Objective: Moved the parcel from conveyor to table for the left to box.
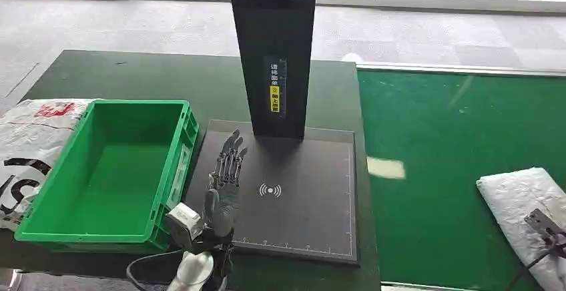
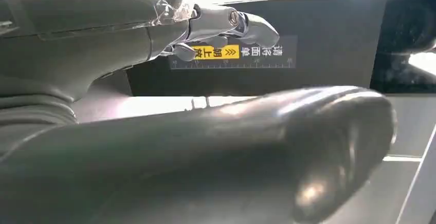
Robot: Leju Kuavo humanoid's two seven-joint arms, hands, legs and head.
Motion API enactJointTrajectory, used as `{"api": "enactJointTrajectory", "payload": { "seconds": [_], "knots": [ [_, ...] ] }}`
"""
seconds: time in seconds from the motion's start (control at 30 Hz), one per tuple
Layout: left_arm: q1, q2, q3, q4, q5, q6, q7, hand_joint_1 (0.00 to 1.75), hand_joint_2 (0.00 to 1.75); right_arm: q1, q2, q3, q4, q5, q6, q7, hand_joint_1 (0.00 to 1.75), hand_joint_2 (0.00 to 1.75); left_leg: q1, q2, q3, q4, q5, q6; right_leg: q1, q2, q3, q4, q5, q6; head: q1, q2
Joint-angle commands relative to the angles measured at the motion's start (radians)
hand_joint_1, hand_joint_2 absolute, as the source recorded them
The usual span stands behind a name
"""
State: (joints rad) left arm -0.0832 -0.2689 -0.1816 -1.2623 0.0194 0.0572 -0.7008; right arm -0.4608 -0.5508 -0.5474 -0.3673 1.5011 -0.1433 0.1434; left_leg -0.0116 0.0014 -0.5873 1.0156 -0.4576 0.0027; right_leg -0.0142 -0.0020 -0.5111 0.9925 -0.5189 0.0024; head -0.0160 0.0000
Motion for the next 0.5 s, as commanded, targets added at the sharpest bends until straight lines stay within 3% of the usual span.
{"api": "enactJointTrajectory", "payload": {
  "seconds": [0.03,0.2,0.23,0.5],
  "knots": [
    [-0.018,0.014,0.038,0.059,-0.016,-0.012,0.003,0.0,0.0,-0.058,0.196,0.098,0.105,0.07,0.134,0.012,0.0,1.75,0.004,0.008,0.004,-0.003,0.0,-0.002,0.004,0.007,0.003,-0.005,0.003,-0.001,0.0,0.0],
    [-0.016,0.011,0.044,0.074,-0.025,-0.016,0.003,0.0,0.0,0.02,0.286,0.139,0.072,0.056,0.043,-0.143,0.0,1.75,0.008,0.009,0.009,-0.006,0.003,-0.003,0.007,0.008,0.008,-0.01,0.006,-0.001,0.0,0.0],
    [-0.014,0.012,0.045,0.074,-0.024,-0.016,0.003,0.0,0.0,0.044,0.302,0.147,0.061,0.048,0.023,-0.178,1.75,1.75,0.009,0.008,0.009,-0.002,0.0,-0.003,0.009,0.008,0.009,-0.007,0.003,-0.001,0.0,0.0],
    [0.0,0.014,0.051,0.051,-0.028,-0.02,0.003,0.0,0.0,0.186,0.381,0.233,-0.051,0.037,-0.04,-0.247,1.75,1.75,0.017,0.014,0.015,-0.004,-0.003,-0.009,0.019,0.014,0.019,-0.016,0.007,-0.005,0.001,0.0]
  ]
}}
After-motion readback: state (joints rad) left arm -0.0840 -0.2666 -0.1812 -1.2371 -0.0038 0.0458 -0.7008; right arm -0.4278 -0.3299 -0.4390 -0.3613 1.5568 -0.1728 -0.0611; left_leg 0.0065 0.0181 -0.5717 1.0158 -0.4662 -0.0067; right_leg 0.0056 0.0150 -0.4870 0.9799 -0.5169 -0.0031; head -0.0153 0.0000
